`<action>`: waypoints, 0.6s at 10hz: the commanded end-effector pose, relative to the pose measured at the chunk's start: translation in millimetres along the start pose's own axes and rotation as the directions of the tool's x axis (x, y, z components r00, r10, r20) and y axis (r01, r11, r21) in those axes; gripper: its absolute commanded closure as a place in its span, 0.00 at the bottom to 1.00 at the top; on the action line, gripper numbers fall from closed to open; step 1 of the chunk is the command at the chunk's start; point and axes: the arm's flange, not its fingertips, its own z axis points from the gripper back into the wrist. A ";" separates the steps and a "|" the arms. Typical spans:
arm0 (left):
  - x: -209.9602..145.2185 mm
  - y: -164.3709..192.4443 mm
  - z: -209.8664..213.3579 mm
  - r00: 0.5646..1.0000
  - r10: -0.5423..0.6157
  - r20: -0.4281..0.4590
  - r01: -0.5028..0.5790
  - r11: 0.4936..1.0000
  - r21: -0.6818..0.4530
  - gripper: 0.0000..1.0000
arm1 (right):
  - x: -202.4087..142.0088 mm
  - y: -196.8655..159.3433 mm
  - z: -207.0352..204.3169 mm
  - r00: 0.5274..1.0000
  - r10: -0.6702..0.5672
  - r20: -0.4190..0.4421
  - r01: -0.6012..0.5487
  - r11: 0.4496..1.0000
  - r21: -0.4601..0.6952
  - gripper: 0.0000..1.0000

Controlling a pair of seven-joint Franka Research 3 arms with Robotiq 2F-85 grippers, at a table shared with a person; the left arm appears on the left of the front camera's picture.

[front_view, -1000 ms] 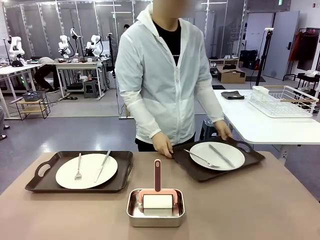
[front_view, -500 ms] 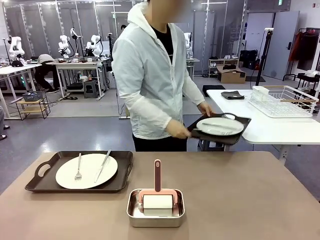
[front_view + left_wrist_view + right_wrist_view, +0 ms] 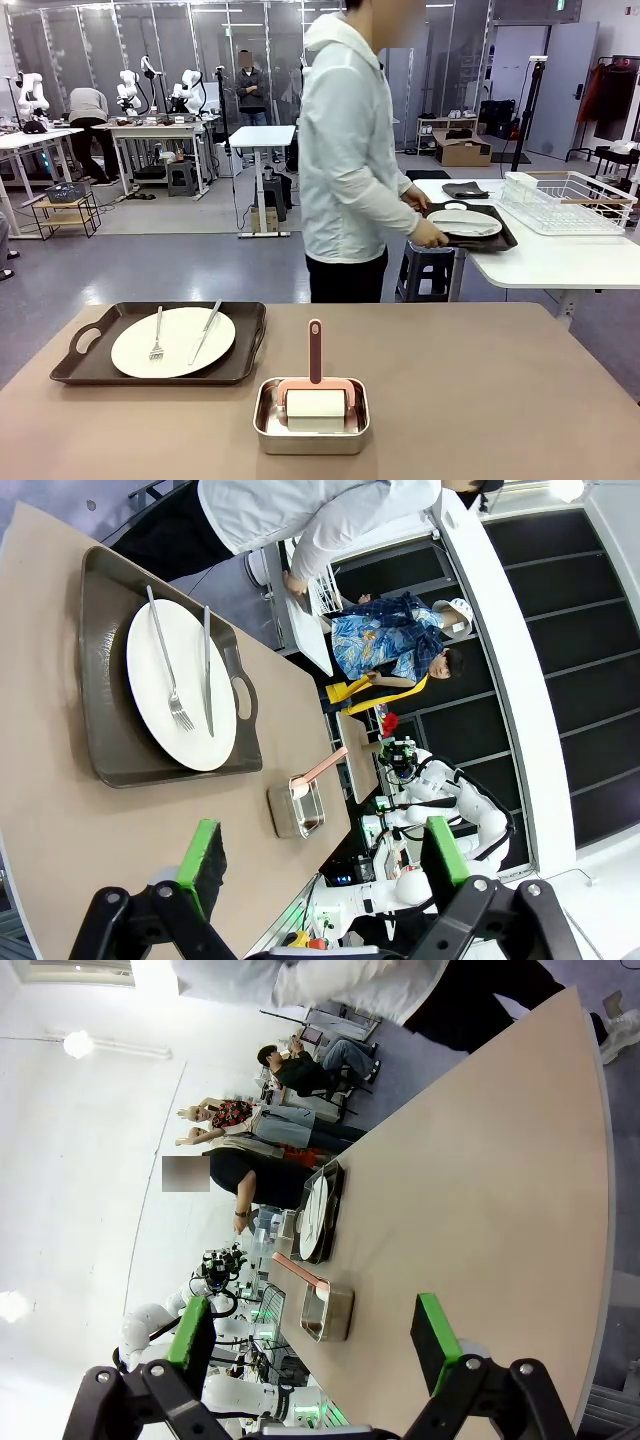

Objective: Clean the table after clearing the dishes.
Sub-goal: When the left (or right) Handle tray is removed, use the left hand (or right hand) to clean the left (or right) side of the table with the Lint Roller.

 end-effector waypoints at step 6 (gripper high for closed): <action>0.0 -2.1 2.7 1.000 -0.005 0.000 0.005 1.000 -0.008 0.00 | 0.8 113.8 -95.1 0.840 0.442 -0.315 -0.461 0.887 0.014 0.00</action>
